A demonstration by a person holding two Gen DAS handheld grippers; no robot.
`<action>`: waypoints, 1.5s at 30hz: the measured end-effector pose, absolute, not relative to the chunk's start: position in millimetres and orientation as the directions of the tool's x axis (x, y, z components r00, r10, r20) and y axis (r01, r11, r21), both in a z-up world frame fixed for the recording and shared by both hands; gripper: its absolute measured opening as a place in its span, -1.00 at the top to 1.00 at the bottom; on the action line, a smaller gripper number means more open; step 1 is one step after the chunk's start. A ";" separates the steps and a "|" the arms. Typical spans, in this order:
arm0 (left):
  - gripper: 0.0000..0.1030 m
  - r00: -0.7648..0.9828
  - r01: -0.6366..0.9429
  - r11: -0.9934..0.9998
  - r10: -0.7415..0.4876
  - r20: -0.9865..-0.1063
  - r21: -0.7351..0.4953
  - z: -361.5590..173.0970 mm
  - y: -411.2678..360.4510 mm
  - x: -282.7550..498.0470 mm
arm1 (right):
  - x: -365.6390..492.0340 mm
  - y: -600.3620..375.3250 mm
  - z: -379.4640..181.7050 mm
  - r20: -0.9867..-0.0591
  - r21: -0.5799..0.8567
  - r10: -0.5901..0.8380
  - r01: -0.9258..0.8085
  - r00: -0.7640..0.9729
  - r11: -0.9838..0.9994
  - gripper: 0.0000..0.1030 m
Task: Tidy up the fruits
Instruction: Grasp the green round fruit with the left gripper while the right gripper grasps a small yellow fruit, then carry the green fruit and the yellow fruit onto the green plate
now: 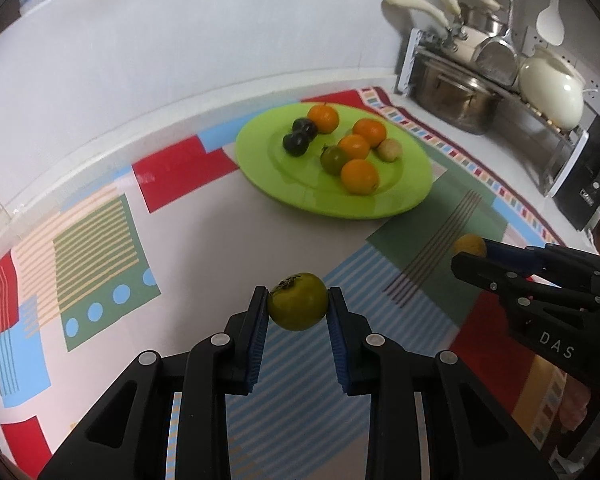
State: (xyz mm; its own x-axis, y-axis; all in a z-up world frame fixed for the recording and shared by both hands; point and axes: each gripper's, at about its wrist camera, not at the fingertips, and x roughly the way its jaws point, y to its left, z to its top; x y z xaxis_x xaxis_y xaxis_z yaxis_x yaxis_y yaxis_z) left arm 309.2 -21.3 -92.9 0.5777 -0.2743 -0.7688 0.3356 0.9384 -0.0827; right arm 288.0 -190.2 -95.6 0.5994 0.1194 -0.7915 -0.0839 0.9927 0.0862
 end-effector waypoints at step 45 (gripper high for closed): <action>0.43 0.738 0.406 0.913 -0.354 -0.575 -0.040 19.1 -63.2 329.2 | 298.1 -206.4 15.9 -0.568 0.078 0.170 -0.154 0.805 0.985 0.44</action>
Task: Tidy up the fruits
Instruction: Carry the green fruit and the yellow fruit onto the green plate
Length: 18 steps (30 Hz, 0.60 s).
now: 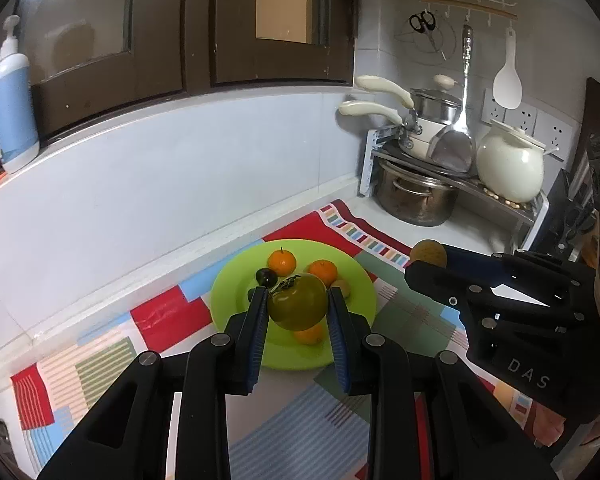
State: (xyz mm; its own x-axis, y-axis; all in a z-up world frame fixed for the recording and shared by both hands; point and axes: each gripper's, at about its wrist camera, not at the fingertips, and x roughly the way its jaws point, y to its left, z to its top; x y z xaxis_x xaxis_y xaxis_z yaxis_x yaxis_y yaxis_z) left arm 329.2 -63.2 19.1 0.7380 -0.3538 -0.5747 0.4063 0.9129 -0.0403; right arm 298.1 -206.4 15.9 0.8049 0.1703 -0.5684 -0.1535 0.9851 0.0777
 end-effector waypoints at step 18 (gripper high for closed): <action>0.43 0.701 0.404 0.914 -0.340 -0.626 -0.044 -7.5 -74.3 397.1 | 359.5 -213.5 -2.5 -0.596 0.064 0.162 -0.154 0.787 0.986 0.44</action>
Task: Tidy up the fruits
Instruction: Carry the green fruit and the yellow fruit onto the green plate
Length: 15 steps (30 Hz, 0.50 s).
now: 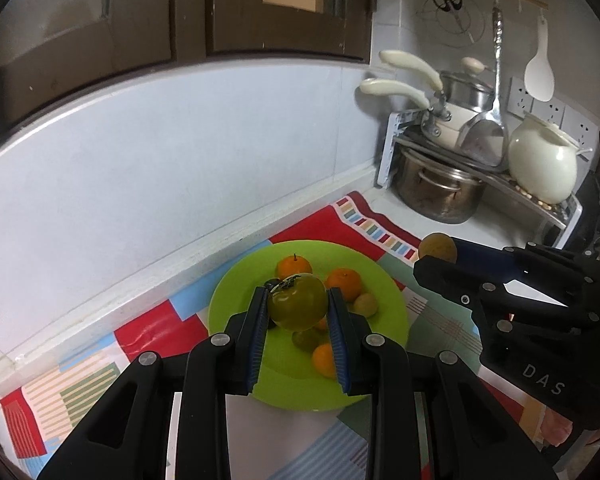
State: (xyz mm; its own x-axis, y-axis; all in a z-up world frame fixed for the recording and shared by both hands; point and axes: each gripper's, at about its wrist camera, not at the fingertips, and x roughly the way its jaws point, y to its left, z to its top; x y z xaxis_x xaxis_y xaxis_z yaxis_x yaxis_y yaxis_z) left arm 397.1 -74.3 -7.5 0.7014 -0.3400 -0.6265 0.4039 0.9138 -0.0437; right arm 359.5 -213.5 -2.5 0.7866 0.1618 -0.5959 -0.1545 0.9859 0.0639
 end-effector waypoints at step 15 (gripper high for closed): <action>0.43 0.650 0.400 0.914 -0.337 -0.681 -0.070 -49.0 -85.0 448.8 | 407.8 -220.0 -50.9 -0.672 0.087 0.174 -0.157 0.720 0.984 0.44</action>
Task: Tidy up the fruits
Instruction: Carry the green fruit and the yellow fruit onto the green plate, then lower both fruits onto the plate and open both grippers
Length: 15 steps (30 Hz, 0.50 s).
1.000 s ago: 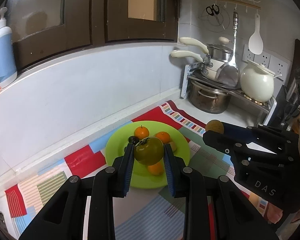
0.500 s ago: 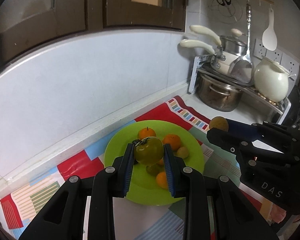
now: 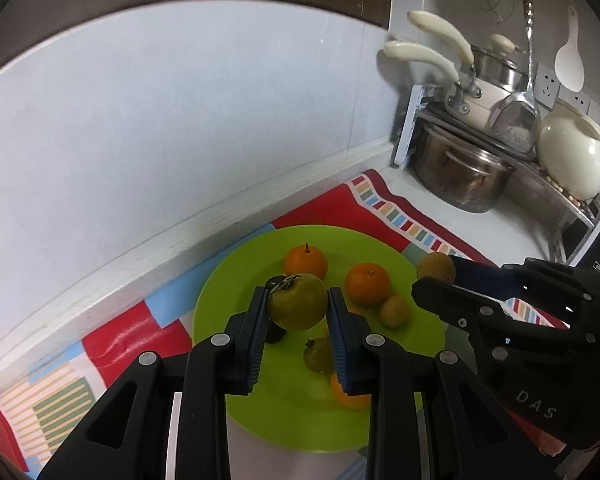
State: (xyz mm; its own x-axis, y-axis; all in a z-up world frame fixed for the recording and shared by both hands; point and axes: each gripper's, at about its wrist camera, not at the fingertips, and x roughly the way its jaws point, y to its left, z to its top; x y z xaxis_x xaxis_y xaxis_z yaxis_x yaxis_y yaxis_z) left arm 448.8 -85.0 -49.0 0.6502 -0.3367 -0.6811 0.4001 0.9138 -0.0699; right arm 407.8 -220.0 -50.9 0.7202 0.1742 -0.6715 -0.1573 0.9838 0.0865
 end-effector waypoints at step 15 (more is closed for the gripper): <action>0.17 0.650 0.394 0.918 -0.304 -0.696 -0.033 -68.4 -91.4 457.9 | 426.3 -226.0 -70.5 -0.696 0.125 0.196 -0.152 0.690 0.980 0.37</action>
State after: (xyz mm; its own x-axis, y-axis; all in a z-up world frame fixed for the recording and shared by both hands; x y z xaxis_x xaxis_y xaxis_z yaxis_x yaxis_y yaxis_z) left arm 457.9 -91.4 -68.4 0.6503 -0.3045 -0.6960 0.3942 0.9184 -0.0335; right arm 426.3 -226.0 -70.5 0.6902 0.1961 -0.6965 -0.1520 0.9804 0.1254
